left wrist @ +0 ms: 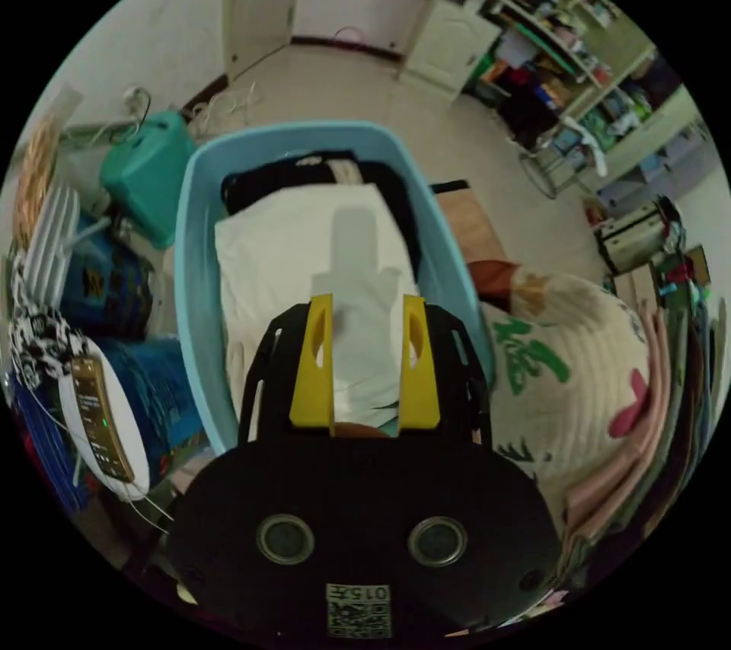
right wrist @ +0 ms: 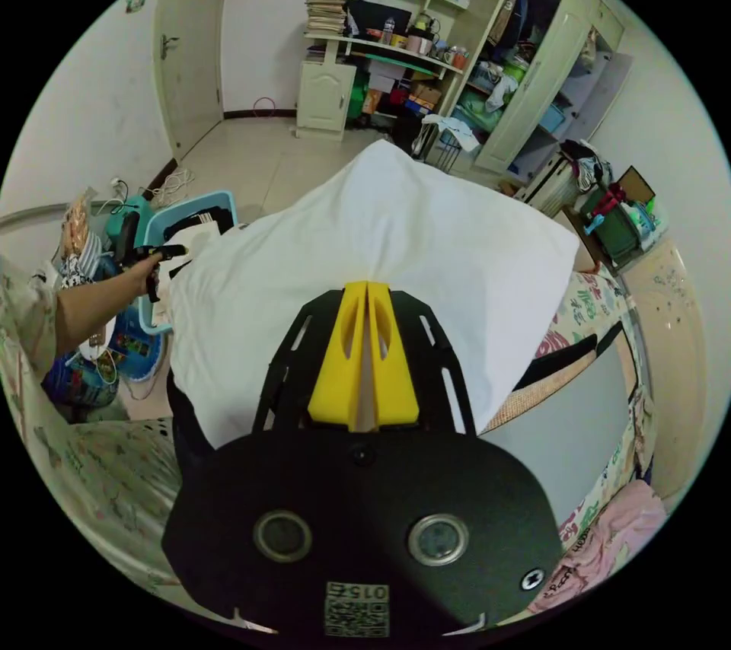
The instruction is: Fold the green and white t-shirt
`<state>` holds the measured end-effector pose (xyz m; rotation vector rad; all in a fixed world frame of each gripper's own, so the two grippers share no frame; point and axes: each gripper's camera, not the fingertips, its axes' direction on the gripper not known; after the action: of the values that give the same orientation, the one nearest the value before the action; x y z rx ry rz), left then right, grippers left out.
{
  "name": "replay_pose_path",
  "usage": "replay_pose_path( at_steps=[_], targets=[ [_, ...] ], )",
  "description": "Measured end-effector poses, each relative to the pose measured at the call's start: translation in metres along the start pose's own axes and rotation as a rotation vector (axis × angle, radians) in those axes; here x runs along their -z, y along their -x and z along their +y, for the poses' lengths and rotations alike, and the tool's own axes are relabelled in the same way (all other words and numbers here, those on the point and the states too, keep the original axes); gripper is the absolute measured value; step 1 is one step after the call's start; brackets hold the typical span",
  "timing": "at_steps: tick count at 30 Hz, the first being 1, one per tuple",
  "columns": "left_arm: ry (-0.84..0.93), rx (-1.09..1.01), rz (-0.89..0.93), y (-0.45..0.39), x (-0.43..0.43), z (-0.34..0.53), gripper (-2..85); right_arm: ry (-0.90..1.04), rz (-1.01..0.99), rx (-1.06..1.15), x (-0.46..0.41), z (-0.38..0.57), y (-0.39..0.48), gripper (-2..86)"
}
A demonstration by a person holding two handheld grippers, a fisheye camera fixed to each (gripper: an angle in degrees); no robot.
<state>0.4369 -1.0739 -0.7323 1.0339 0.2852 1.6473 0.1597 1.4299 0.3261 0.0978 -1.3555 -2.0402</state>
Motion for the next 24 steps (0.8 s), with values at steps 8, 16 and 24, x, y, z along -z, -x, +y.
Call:
replay_pose_path(
  at_steps=[8, 16, 24],
  targets=[
    [0.113, 0.162, -0.096, -0.002, -0.069, 0.041, 11.2, 0.007, -0.019, -0.044, -0.002, 0.038, -0.003, -0.5],
    [-0.049, 0.253, 0.246, -0.011, 0.011, 0.067, 1.6, -0.016, -0.039, -0.056, 0.040, 0.048, -0.039, -0.6],
    [-0.626, -0.038, 0.887, -0.126, 0.245, 0.101, 0.7, -0.117, -0.330, -0.195, 0.169, 0.051, -0.126, -0.4]
  ],
)
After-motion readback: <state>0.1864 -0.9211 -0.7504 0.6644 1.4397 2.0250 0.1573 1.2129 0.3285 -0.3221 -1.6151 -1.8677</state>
